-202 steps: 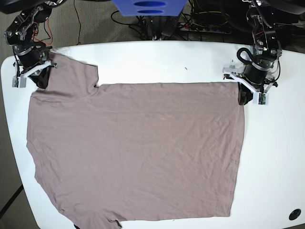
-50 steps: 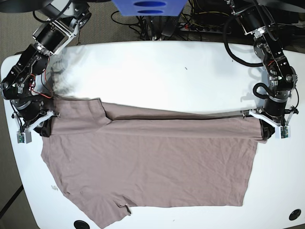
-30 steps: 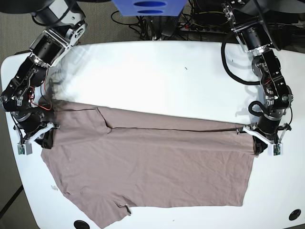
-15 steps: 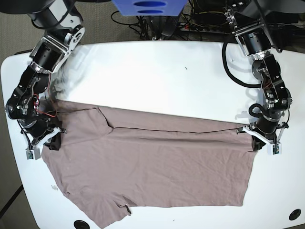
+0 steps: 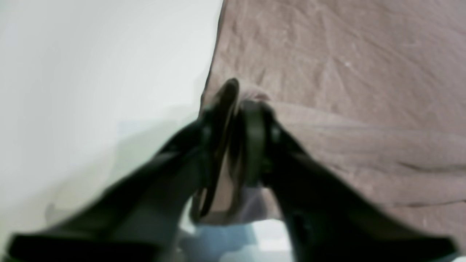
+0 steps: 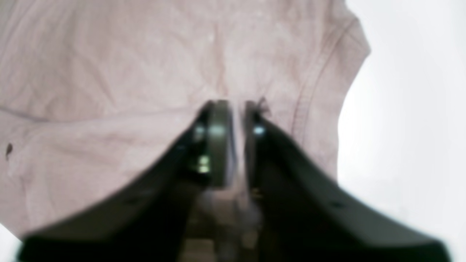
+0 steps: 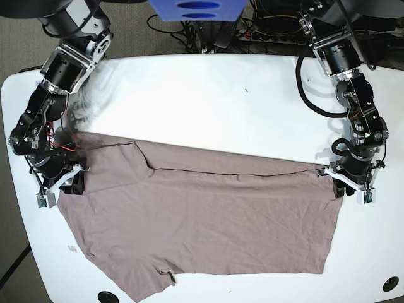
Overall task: Fold the T-shirt properly
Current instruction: 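Lower the folded edge with both grippers onto the shirt body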
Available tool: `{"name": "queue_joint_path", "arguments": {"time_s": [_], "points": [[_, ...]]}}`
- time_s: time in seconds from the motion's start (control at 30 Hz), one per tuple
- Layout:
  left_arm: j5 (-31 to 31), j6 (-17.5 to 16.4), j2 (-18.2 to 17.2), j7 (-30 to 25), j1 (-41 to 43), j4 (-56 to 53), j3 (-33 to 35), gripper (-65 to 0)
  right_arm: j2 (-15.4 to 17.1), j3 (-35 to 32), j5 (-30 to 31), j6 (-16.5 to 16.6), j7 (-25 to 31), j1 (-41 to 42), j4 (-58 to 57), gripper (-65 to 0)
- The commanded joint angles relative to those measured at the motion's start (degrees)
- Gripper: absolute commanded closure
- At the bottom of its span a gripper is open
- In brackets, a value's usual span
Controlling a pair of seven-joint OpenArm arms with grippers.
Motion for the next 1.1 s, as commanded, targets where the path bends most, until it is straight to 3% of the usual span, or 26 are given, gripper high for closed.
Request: {"name": "queue_joint_path", "arguments": {"time_s": [0.0,0.33,1.07], "points": [[-0.36,0.00,-0.73,-1.77,-1.14,1.98,-0.04,-28.4,1.00,0.20,1.36,0.08,1.02,1.29,2.15,-21.8],[-1.79,0.05,-0.77,-3.14,-2.51,0.21,0.10,-34.7,1.00,0.69,1.37,0.08,0.17,0.19,6.79,-26.2],[-2.05,-0.88,-1.08,-8.67,0.29,2.30,0.03,-33.5,0.28,0.32,0.35,0.08,-1.74,-9.48,18.38,-26.5]]}}
